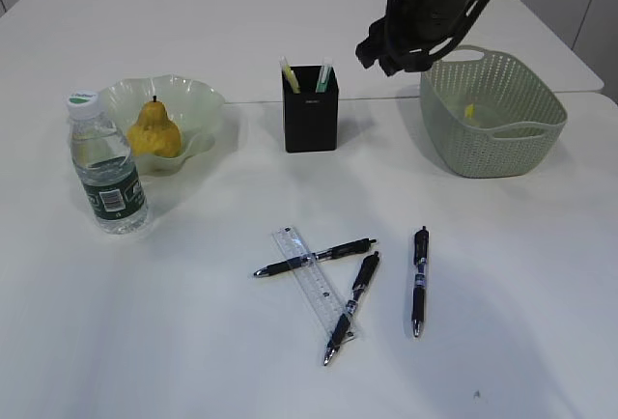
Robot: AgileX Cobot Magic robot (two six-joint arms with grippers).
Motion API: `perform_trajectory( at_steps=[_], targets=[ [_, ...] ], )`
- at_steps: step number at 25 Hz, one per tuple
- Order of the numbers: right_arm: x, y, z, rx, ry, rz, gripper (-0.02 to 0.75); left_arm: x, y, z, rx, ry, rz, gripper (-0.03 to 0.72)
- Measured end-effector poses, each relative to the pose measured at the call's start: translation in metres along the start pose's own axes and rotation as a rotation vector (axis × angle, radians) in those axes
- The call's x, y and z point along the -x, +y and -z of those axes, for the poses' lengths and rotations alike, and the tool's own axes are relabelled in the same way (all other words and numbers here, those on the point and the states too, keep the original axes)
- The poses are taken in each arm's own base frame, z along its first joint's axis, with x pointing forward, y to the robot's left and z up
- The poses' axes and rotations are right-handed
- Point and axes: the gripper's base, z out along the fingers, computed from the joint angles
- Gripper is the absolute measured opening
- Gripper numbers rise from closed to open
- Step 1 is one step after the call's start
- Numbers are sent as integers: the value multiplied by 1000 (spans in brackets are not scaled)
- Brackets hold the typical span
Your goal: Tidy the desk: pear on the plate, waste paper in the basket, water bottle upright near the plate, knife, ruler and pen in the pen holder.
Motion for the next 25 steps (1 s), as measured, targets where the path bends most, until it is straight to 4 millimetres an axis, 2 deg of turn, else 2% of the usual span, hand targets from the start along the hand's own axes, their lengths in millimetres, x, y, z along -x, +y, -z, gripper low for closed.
perform_trajectory(
  at_steps=[6,14,21,25],
  targets=[
    [-8,20,22,174,242,-29,459,0,0,0,0,0,0,527],
    [-5,45,36,468,281,-173,460,0,0,0,0,0,0,527],
    [-9,52,35,500,305,-203,460,0,0,0,0,0,0,527],
    [-32,74,21,483,420,-160,460,0,0,0,0,0,0,527]
  ],
)
